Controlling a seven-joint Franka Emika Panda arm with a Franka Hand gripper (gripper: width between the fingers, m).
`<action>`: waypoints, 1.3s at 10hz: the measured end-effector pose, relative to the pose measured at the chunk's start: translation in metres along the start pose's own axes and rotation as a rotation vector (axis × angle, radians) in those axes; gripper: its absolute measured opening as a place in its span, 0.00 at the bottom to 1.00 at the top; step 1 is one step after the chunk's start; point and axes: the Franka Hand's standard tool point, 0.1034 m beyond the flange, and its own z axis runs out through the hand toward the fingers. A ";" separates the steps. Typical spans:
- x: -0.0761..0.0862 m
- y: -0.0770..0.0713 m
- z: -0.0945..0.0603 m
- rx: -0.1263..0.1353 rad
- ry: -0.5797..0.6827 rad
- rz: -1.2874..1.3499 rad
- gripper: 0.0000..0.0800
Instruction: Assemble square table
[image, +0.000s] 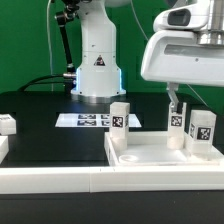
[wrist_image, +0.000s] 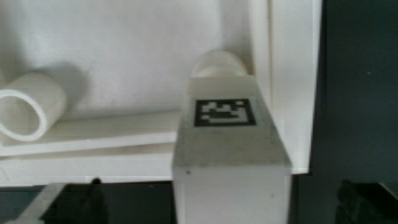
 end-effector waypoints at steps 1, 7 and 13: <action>0.000 -0.001 0.000 0.004 0.002 0.002 0.81; 0.011 0.013 0.006 0.048 0.030 -0.054 0.81; 0.009 0.008 0.007 0.052 0.029 -0.021 0.81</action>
Offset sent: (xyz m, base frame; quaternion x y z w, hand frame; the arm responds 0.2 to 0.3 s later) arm 0.0099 0.0130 -0.0046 0.1228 -0.0054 -0.0085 0.9924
